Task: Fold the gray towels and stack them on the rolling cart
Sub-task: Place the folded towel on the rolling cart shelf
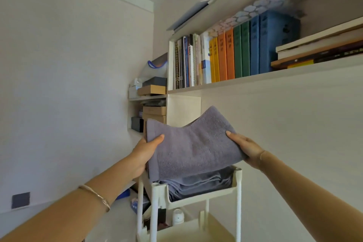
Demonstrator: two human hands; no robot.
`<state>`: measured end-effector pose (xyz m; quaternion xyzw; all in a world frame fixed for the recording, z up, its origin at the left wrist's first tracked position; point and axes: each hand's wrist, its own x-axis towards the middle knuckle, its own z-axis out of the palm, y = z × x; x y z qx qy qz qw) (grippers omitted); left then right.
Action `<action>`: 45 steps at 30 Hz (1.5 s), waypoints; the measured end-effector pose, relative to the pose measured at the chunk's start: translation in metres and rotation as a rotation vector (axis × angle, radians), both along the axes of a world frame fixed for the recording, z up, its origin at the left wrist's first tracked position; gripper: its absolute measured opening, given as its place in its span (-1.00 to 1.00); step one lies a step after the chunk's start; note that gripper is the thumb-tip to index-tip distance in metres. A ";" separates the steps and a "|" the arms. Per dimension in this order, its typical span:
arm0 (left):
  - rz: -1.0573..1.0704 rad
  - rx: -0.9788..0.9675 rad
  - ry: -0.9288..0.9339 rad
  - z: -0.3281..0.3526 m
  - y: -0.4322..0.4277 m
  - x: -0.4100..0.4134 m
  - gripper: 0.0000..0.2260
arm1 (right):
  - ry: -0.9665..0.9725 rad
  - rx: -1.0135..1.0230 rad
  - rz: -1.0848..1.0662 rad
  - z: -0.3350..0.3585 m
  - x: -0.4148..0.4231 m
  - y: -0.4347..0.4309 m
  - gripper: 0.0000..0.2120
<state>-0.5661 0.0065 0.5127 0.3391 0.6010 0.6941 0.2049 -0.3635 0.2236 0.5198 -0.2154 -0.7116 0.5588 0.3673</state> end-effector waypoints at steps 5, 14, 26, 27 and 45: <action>0.106 -0.062 0.043 -0.019 0.012 -0.009 -0.65 | -0.108 0.049 -0.133 -0.031 -0.019 0.015 -0.71; 0.149 -0.047 0.209 -0.015 0.016 -0.023 -0.62 | -0.255 0.243 -0.267 -0.024 -0.026 0.020 -0.66; 0.128 -0.850 1.282 -0.003 0.031 0.006 -0.41 | -0.632 1.028 -0.252 -0.014 -0.041 -0.007 -0.52; 0.070 -0.948 1.199 -0.006 0.035 0.007 -0.38 | -0.726 0.993 -0.220 -0.020 -0.043 -0.007 -0.49; 0.222 -0.734 1.283 -0.018 0.021 0.041 -0.44 | -0.718 1.109 -0.368 -0.052 0.000 -0.042 -0.52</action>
